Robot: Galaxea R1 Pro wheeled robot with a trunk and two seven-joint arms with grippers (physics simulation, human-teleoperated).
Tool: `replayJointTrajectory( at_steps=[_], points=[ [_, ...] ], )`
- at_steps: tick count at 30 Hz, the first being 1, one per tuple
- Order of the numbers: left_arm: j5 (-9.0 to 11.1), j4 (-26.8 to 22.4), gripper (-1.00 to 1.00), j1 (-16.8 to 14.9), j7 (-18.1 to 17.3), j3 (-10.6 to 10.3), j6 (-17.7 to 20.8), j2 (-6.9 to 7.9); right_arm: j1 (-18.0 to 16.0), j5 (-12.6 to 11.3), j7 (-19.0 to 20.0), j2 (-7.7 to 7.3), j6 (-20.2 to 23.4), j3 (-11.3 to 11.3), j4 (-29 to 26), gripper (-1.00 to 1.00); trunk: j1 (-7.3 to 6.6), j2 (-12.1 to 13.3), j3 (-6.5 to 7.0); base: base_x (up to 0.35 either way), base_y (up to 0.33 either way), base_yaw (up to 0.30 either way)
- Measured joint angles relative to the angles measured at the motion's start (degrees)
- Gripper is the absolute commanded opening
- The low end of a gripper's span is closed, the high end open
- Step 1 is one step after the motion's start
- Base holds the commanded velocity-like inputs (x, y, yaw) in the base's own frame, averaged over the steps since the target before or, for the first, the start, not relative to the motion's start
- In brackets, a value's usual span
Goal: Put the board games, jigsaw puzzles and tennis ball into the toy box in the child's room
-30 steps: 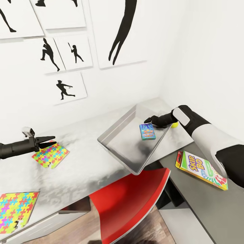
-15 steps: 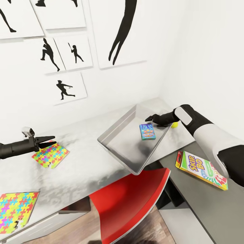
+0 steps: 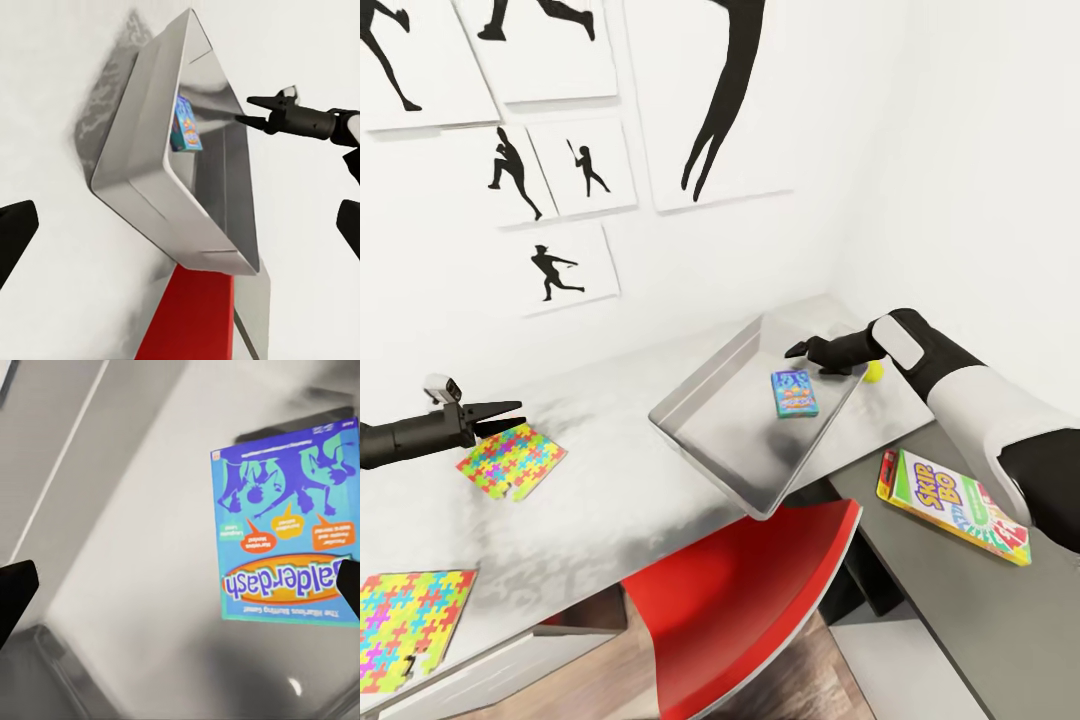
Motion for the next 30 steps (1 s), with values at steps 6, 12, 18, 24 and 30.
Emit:
replayJointTrajectory(
  at_steps=[6,12,18,24,30],
  points=[
    [0.1,0.0,1.00,0.0,0.0,0.0,0.0,0.03,0.0,0.0,0.0,0.08,0.0,0.0,-0.9,1.00,0.01,0.0,0.57,-0.046,0.000,0.000],
    [0.1,0.0,1.00,0.0,0.0,0.0,0.0,0.11,0.2,0.1,-0.1,0.02,-0.1,-0.2,-2.7,1.00,0.00,0.0,1.14,-0.015,0.000,0.000],
    [0.1,0.0,1.00,0.0,-0.1,0.0,0.0,0.12,0.3,0.1,-0.2,0.05,-0.1,-0.2,-3.0,1.00,0.00,0.0,1.70,-0.003,0.000,0.000],
    [0.1,0.0,1.00,0.0,-0.1,0.0,0.1,0.12,0.3,0.1,-0.2,0.05,-0.1,-0.2,-3.1,1.00,0.00,0.0,2.27,0.000,0.000,0.000],
    [0.1,0.0,1.00,0.0,-0.1,0.0,0.1,0.12,0.3,0.1,-0.3,0.05,-0.1,-0.2,-3.1,1.00,0.00,0.0,2.84,0.000,0.000,0.000]
  ],
)
